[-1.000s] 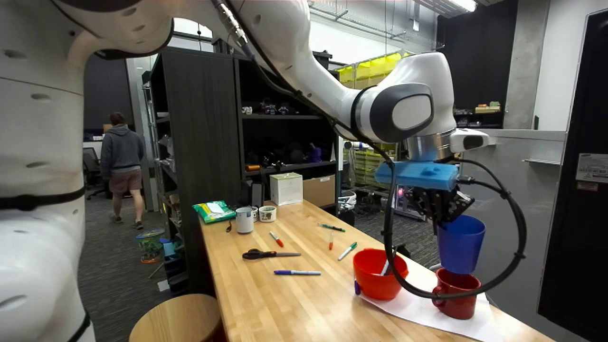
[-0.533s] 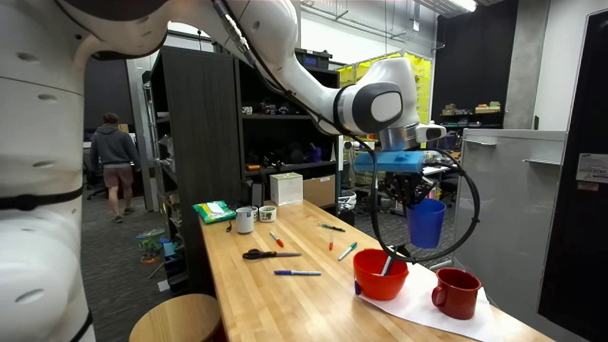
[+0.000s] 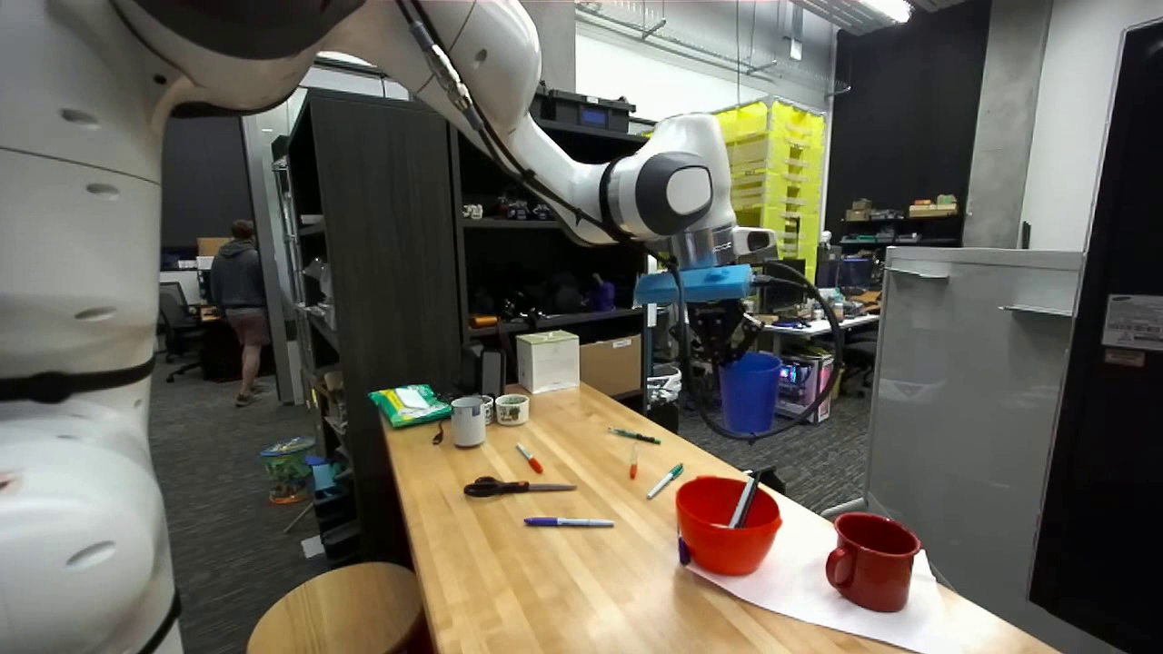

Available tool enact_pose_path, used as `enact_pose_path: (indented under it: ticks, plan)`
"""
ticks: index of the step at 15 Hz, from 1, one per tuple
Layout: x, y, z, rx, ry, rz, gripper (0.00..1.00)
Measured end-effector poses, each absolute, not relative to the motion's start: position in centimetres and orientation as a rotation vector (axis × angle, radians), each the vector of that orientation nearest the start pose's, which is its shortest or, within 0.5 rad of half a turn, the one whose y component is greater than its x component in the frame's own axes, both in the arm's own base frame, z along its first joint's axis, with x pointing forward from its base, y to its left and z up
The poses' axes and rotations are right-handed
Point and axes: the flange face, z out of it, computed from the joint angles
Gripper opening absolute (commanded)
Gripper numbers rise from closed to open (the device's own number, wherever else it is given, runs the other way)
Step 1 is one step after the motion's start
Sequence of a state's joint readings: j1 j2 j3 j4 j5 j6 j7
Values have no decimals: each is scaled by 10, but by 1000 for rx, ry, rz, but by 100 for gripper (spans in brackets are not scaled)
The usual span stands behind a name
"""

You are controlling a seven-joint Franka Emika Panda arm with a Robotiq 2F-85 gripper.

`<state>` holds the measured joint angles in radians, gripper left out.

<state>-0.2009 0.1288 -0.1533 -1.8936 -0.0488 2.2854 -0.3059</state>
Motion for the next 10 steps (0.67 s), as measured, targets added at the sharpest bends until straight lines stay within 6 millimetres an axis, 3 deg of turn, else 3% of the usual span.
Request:
enact_pose_path:
  ticks: [4,10]
  plan:
    - [592,-174,466,-3272,-101,-358,5]
    - [590,-183,462,-3275,-79,-347,5]
